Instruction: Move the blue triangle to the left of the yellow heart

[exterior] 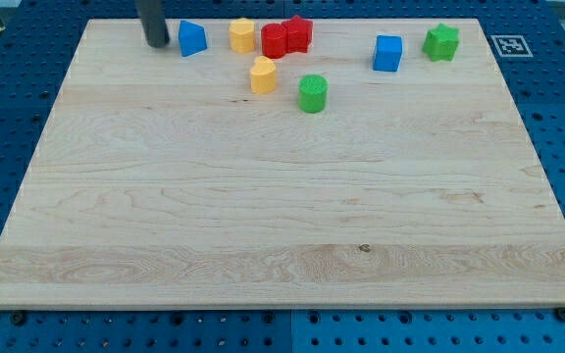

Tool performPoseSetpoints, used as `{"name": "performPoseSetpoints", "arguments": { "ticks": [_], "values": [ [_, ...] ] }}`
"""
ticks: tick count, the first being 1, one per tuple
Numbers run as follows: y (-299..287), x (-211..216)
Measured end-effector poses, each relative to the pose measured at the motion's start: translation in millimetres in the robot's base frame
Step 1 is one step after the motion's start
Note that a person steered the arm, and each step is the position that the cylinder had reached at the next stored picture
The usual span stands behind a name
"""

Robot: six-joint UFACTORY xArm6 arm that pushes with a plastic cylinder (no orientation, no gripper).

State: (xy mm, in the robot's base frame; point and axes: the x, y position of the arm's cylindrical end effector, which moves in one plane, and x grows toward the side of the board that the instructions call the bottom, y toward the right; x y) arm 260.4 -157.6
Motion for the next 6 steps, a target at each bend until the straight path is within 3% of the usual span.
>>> {"name": "performPoseSetpoints", "arguments": {
  "ticks": [1,2,3,4,5,6],
  "values": [
    [38,9],
    [1,9],
    [-30,-23],
    [-17,-63],
    [36,-47],
    [85,3]
  ]
}}
